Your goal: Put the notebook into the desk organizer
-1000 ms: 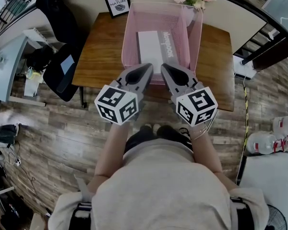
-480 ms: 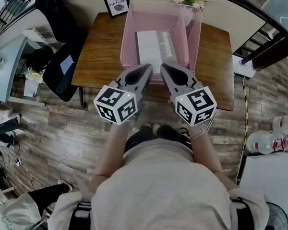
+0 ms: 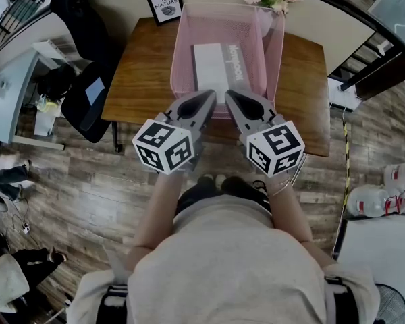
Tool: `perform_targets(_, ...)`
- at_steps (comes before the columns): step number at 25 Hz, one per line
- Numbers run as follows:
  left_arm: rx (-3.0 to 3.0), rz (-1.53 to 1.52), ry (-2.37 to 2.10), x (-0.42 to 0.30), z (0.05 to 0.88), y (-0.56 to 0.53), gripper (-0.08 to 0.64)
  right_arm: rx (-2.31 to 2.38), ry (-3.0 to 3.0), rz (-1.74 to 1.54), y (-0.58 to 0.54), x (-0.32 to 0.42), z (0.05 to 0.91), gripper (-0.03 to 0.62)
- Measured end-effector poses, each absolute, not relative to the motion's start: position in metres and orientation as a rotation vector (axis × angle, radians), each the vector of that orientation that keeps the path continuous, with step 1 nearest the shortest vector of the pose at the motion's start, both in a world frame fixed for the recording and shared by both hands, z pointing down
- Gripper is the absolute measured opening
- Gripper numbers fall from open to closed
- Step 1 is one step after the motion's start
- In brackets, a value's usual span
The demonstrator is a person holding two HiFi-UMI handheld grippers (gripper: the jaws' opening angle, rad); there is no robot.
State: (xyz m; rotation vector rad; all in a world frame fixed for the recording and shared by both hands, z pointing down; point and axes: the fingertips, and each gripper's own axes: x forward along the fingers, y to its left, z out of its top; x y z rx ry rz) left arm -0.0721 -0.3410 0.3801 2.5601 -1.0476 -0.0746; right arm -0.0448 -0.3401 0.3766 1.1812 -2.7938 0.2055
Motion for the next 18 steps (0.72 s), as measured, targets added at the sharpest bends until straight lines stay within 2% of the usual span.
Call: perform_targets(18,2.507,-0.094,-1.069,-0.087,0.389,-0.345,0.014,1.138,-2.819,0.227,-0.343,-0.048,0.379,0.009)
